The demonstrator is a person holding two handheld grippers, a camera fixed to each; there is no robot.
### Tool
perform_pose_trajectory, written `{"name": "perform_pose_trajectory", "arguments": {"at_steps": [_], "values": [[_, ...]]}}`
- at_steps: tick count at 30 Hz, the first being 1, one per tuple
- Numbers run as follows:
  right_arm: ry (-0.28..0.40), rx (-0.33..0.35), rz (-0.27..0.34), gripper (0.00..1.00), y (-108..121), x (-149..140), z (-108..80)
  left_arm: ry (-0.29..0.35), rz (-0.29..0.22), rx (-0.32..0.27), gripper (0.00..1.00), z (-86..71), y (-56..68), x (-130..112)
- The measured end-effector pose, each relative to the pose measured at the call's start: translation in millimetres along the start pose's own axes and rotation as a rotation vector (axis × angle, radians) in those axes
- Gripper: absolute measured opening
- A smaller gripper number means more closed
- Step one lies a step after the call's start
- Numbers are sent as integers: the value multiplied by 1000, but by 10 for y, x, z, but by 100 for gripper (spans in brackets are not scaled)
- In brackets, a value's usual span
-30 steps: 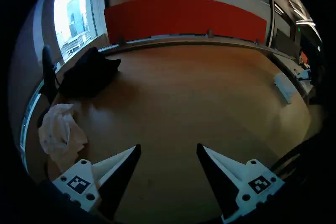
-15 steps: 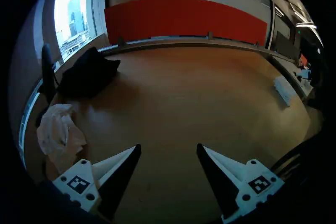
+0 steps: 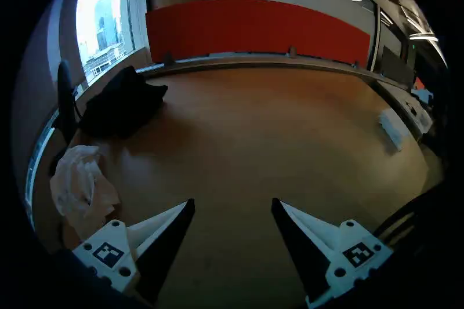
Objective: Fold towel
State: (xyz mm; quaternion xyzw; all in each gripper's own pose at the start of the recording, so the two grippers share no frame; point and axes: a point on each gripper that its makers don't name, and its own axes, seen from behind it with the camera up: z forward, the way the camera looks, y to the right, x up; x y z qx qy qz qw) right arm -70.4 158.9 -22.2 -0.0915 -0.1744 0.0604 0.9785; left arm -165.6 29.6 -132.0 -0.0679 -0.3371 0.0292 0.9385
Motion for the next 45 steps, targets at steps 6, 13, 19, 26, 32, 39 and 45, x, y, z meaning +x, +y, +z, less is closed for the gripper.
{"name": "perform_pose_trajectory", "arguments": {"at_steps": [6, 13, 19, 26, 32, 39, 45], "values": [[28, 22, -8, 88, -143, 103, -24, 15, -6, 3, 98, 8, -33, 50], [52, 52, -34, 88, -328, 213, -63, 52, -18, 6, 98, 25, -64, 170], [72, 75, -55, 89, -499, 301, -95, 129, -33, -1, 98, 14, -75, 427], [96, 95, -78, 89, -702, 415, -139, 246, -39, 17, 98, -30, -169, 822], [117, 120, -83, 89, -940, 532, -193, 331, -63, 37, 98, -68, -273, 1144], [137, 154, -102, 88, -1241, 639, -260, 443, -93, 65, 98, -188, -421, 1523], [149, 186, -111, 88, -1509, 724, -301, 522, -128, 79, 98, -279, -547, 1836]]}}
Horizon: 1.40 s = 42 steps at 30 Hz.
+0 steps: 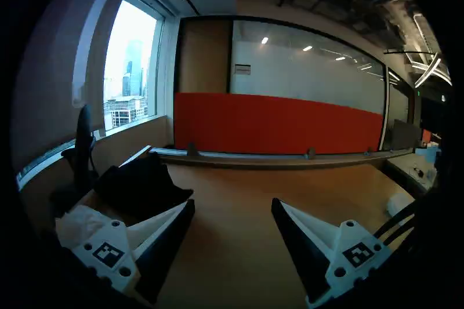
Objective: Fold towel
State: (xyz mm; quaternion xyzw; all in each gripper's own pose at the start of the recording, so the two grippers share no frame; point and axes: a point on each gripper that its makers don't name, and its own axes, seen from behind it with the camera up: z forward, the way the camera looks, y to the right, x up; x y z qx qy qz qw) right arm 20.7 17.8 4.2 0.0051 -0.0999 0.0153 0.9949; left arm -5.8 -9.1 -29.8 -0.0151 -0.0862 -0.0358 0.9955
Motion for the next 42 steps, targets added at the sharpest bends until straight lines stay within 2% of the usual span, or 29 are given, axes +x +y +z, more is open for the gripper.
{"name": "perform_pose_trajectory", "arguments": {"at_steps": [6, 18, 30, 36, 42], "values": [[8, 19, -7, 88, -160, 74, 28, 63, -22, -5, 98, 80, 19, 295], [4, 44, -8, 89, -342, 187, 54, 121, -19, -16, 98, 178, 118, 476], [-4, 77, -1, 89, -555, 357, 81, 173, 18, 29, 98, 262, 52, 501], [-1, 55, -6, 89, -516, 468, 133, 189, 22, 38, 98, 291, 40, 392], [13, 35, 26, 89, -469, 515, 168, 202, 34, 33, 98, 312, 62, 221]]}}
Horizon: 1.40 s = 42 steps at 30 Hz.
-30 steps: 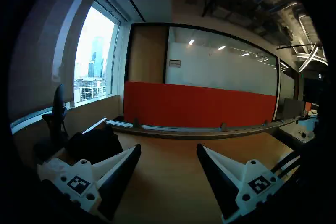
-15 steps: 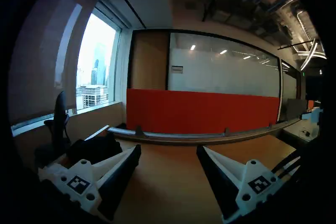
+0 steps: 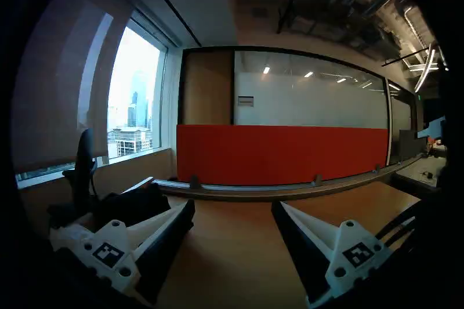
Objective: Fold towel
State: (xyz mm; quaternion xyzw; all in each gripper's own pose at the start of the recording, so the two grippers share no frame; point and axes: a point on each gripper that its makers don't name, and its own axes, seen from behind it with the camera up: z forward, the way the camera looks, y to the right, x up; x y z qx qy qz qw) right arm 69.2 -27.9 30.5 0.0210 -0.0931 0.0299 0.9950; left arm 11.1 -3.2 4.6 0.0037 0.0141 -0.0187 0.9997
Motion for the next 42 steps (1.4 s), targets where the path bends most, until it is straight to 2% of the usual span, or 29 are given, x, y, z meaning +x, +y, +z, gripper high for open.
{"name": "perform_pose_trajectory", "arguments": {"at_steps": [9, 21, 27, 33, 42], "values": [[31, -23, 59, 89, 130, -68, 3, 13, 10, -8, 98, -10, 35, -372], [72, -23, 49, 89, 82, -247, -11, 34, 19, -19, 98, -15, 22, -901], [73, -13, 47, 89, 10, -372, 28, 33, 4, -14, 98, -25, -13, -1122], [70, -1, 28, 89, -60, -435, 60, 28, -4, -10, 98, -23, -32, -1293], [66, 4, 25, 89, -79, -502, 85, 29, -16, -2, 98, -7, -74, -1380]]}}
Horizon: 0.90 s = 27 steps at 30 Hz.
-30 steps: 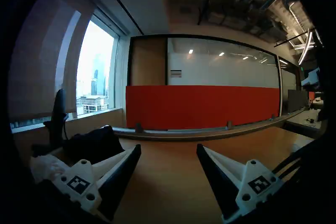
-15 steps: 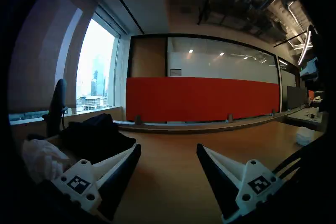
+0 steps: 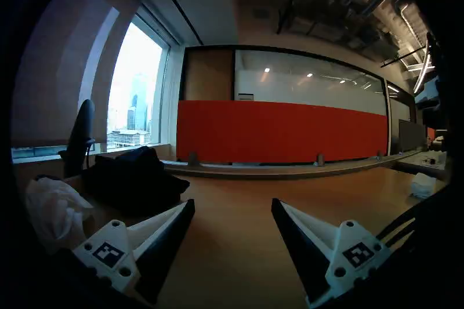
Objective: Fold towel
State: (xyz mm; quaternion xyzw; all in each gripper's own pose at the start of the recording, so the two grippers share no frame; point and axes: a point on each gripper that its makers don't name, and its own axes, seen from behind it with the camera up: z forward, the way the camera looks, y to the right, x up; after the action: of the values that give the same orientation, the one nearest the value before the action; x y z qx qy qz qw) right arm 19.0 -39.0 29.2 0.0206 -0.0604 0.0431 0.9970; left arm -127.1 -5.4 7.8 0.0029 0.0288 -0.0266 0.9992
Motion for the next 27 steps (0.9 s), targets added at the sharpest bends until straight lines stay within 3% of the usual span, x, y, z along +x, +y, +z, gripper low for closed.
{"name": "perform_pose_trajectory", "arguments": {"at_steps": [27], "values": [[4, 21, -4, 89, -58, -15, -36, -14, 45, 5, 98, 59, 22, -106]]}}
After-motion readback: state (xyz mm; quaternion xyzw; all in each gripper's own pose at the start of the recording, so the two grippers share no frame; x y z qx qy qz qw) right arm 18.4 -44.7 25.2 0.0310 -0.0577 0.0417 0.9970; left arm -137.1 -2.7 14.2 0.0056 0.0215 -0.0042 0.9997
